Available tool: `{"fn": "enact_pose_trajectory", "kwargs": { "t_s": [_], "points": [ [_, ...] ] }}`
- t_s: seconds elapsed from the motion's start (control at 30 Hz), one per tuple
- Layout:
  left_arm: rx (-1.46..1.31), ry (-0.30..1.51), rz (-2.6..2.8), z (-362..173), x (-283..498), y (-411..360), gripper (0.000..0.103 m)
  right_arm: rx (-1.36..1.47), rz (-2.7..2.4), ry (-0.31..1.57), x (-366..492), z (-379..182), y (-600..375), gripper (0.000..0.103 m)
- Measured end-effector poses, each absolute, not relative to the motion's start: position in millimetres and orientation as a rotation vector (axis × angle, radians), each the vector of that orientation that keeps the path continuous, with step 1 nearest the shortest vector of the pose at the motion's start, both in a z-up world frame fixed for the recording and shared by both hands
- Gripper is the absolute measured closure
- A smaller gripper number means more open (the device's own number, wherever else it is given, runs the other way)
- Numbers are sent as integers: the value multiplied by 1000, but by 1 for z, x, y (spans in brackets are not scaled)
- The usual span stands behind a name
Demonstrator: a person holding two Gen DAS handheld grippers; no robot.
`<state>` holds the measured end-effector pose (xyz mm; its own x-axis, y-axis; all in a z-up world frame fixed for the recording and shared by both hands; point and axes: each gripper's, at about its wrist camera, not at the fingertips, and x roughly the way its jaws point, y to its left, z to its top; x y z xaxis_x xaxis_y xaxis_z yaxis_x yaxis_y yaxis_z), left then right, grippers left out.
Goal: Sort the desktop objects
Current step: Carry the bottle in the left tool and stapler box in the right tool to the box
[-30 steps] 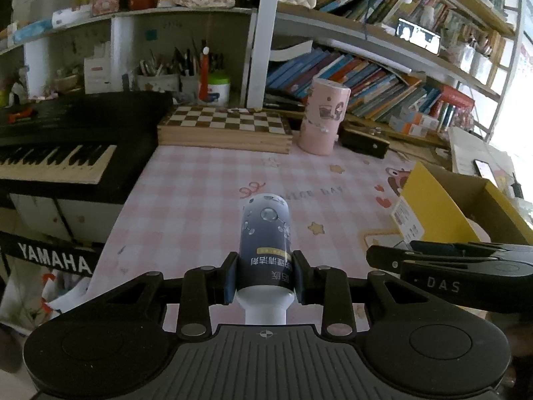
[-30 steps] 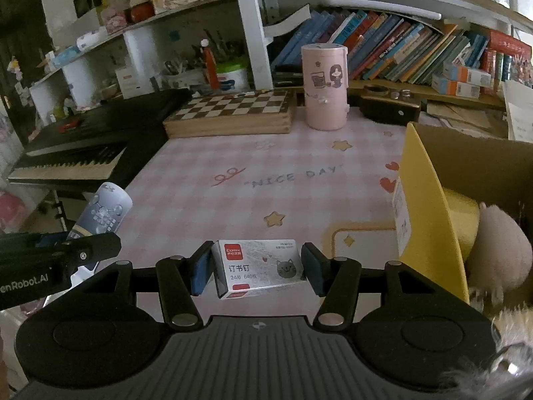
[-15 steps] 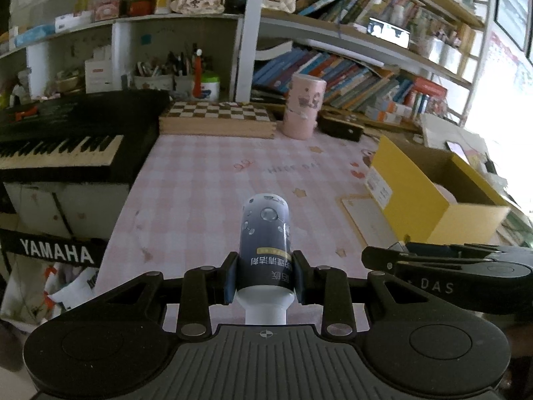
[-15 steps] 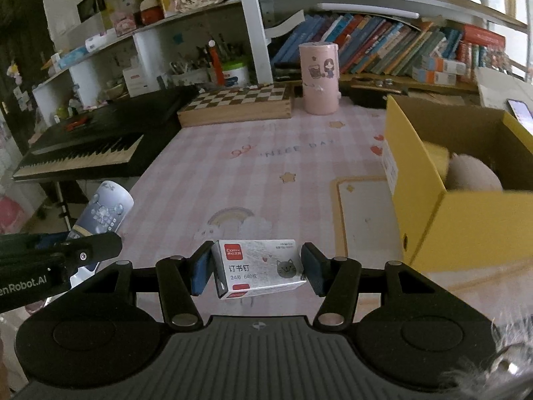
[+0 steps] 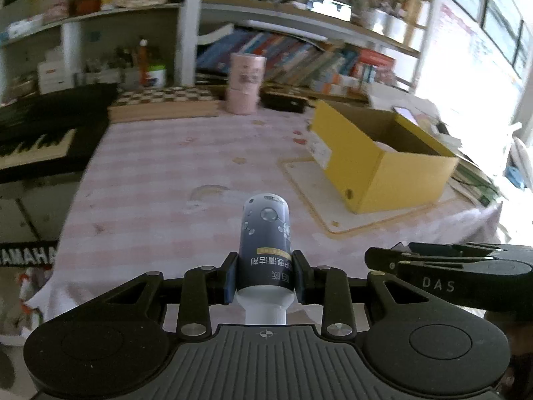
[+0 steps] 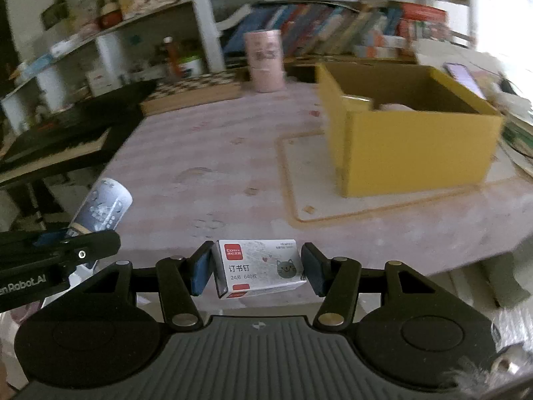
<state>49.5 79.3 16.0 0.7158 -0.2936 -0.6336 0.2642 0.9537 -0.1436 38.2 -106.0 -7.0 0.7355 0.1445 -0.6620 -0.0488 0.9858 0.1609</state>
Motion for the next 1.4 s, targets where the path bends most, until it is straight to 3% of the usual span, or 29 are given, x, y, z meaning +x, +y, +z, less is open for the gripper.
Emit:
{"fn": "enact_pose_trajectory", "kwargs": {
  "t_s": [0.6,1.4],
  "points": [
    [35,718,-504,11,61,-11,72,224,-95,742,14,-14,-190,49],
    [59,680,-449,34,106,-112,72,217,10,726,85,-4,-291,49]
  ]
}}
